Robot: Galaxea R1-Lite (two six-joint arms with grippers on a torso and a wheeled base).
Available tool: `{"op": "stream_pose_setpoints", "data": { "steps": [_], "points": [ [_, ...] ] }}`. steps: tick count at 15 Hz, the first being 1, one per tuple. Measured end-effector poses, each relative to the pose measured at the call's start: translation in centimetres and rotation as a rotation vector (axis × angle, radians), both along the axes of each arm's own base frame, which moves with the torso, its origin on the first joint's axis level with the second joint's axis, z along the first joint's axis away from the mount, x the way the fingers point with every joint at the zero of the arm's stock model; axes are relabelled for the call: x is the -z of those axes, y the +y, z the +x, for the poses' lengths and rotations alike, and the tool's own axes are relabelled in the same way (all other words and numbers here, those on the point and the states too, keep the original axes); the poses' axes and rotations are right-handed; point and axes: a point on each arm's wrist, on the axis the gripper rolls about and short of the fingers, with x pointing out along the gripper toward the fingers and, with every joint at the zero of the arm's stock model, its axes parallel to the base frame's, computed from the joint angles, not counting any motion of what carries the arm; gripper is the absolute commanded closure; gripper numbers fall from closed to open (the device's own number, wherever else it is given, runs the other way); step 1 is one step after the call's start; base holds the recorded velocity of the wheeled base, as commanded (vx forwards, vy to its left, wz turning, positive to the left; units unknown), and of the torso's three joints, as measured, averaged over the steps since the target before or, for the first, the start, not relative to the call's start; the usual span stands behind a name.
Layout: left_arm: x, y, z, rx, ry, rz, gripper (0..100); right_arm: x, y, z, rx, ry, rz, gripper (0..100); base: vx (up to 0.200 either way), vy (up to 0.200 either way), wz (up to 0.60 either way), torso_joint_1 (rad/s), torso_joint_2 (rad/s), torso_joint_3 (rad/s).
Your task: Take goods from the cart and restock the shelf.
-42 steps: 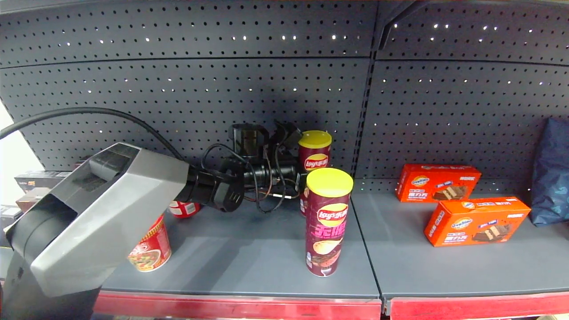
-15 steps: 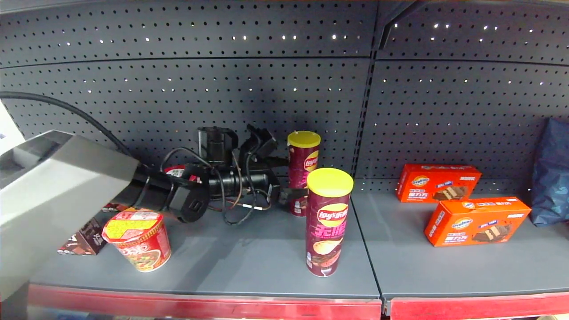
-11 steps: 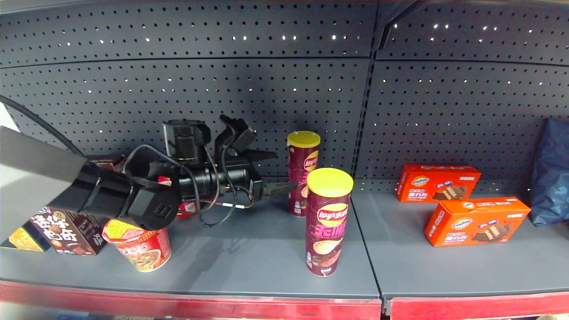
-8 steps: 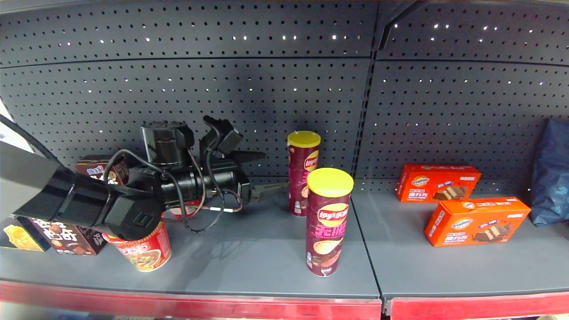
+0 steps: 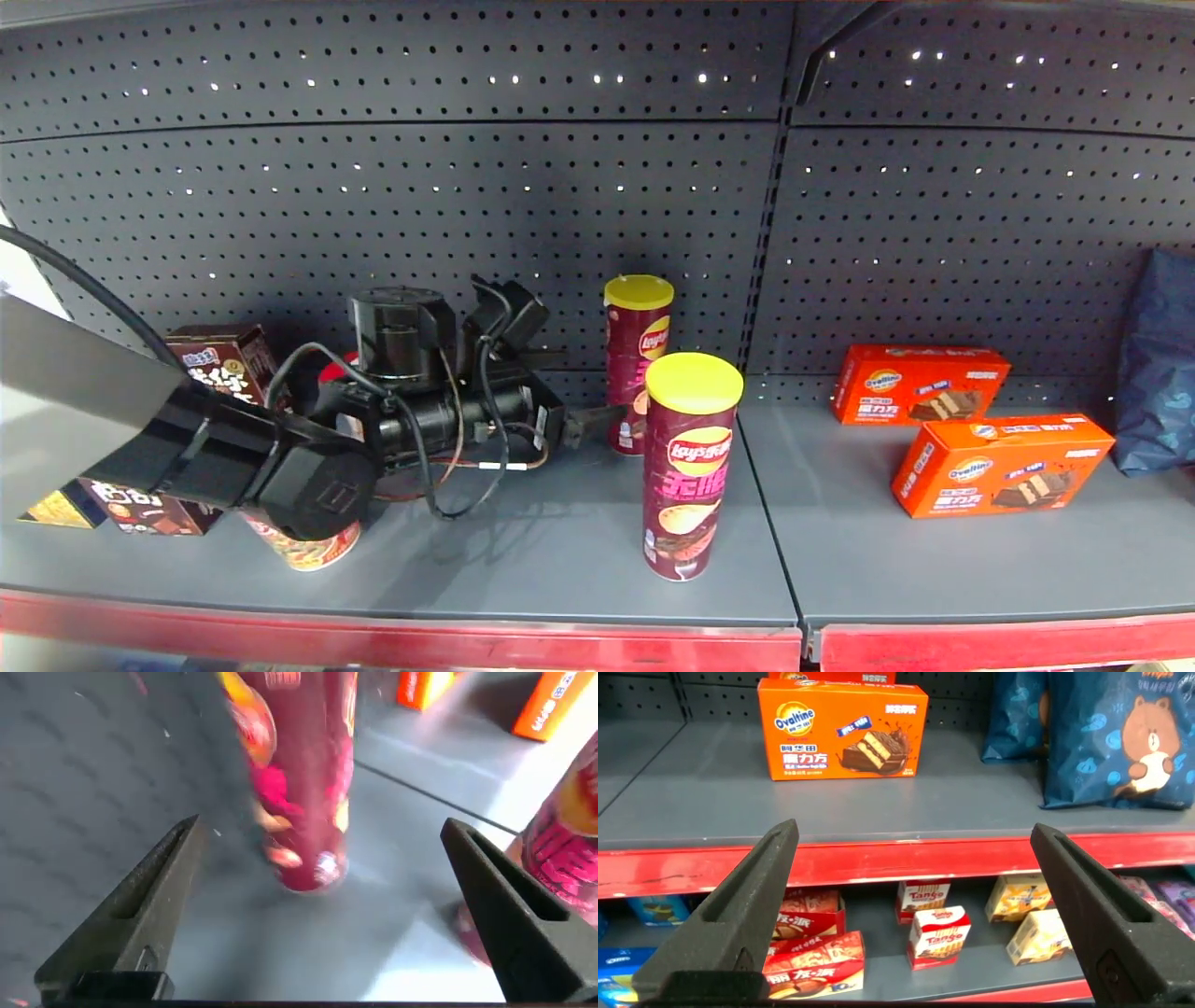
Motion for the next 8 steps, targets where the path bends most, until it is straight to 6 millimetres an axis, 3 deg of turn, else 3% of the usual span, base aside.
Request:
{"op": "stream_pose_setpoints", "data": {
  "steps": [8],
  "points": [
    [4.1, -0.9, 1.5, -0.001, 0.030, 0.000, 0, 0.0, 0.0, 0.0, -0.005, 0.003, -0.017, 0, 0.000, 0.000, 0.00, 0.000, 0.00, 0.000]
  ]
}}
